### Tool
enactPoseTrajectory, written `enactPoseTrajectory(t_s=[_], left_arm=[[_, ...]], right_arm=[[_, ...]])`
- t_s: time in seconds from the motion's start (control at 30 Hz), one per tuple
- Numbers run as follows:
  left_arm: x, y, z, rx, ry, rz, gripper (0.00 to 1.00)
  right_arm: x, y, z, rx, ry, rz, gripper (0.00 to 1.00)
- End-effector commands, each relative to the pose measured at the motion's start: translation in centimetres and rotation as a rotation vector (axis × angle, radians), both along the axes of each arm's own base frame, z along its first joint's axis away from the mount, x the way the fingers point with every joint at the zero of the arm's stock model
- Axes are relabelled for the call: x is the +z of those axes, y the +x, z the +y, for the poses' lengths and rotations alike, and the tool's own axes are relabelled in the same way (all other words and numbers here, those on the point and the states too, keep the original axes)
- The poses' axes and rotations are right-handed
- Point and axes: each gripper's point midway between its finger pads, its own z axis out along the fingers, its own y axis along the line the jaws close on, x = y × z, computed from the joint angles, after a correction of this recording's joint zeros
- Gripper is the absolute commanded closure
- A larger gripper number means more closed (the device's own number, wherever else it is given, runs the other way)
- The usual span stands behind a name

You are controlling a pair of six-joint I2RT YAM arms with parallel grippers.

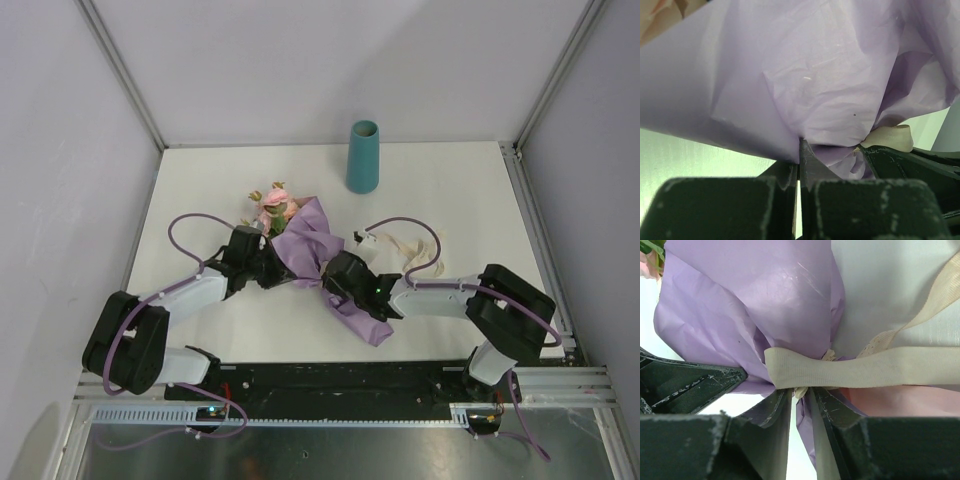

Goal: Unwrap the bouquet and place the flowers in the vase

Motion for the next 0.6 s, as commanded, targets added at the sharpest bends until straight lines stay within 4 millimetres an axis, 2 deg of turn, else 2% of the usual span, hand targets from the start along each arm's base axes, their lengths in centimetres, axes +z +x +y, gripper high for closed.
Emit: enactPoseTrajectory(t_s=[0.0,0.17,0.23,0.3,0.33,0.4,0.57], left_arm=[[0.7,-0.3,-0.7,-0.008,-0.03,-0.016,1.0],[0.8,-0.3,-0.8,-0.011,-0.031,-0.017,1.0],[0.8,-0.2,-0.8,-0.008,-0.03,-0.017,1.0],[0.8,-0.2,-0.7,-0.005,-0.027,-0.021,1.0],[0.7,-0.1,-0.6,-0.003,-0.022,-0.022,1.0],[0.7,0.0,-0.5,0.004,-0.013,-0.023,1.0],[0.2,0.4,0.0,0.017,0.026,-0.021,1.0]], right_arm=[[-0.4,1.2,-0.3,-0.057,0.005,-0.025,0.73],[-1.1,1.3,-0.6,-0.071,-0.009,-0.015,0.73],[-1.0,1.5,-0.8,-0.077,-0.015,-0.021,0.77],[-0.8,1.8,-1.2,-0.087,-0.025,-0.033,0.86],[-0.6,1.9,-1.4,-0.092,-0.029,-0.039,0.93],[-0.1,2.3,-1.8,-0.099,-0.035,-0.053,0.98],[2.4,2.5,-2.3,-0.086,-0.03,-0.103,1.0]])
